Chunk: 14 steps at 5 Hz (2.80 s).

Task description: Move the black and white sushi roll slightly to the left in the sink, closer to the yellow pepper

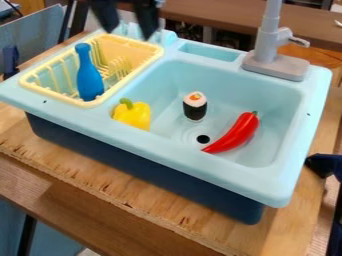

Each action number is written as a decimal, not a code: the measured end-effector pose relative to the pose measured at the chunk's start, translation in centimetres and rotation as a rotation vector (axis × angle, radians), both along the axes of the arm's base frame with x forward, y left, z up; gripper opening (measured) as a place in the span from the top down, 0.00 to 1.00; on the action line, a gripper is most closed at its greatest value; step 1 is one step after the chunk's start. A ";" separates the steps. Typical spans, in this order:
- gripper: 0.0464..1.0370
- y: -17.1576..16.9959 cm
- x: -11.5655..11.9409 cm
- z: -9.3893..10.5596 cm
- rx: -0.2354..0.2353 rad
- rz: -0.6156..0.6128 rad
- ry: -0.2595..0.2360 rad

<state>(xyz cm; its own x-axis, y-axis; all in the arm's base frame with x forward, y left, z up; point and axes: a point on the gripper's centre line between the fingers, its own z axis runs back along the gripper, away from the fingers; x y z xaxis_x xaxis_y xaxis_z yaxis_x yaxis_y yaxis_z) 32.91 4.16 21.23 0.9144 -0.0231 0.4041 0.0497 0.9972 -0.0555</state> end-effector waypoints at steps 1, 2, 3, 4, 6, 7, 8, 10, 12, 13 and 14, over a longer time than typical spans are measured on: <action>0.04 -2.1 1.8 -1.1 -0.023 -0.109 -0.067; 0.04 -4.9 3.3 -3.9 -0.044 -0.230 -0.016; 0.04 -4.7 4.6 -5.3 -0.025 -0.250 0.033; 0.04 -5.1 5.4 -6.4 0.001 -0.278 0.093; 0.04 -4.7 5.5 -8.0 0.027 -0.277 0.170; 0.04 -4.5 5.4 -8.7 0.045 -0.276 0.183; 0.04 -5.0 5.6 -10.3 0.009 -0.299 0.211; 0.04 -5.8 6.2 -12.4 -0.039 -0.359 0.271; 0.36 -5.4 7.0 -13.1 -0.023 -0.366 0.290; 0.53 -5.4 7.0 -13.1 -0.019 -0.372 0.290; 0.57 -5.3 6.0 -12.4 -0.002 -0.365 0.288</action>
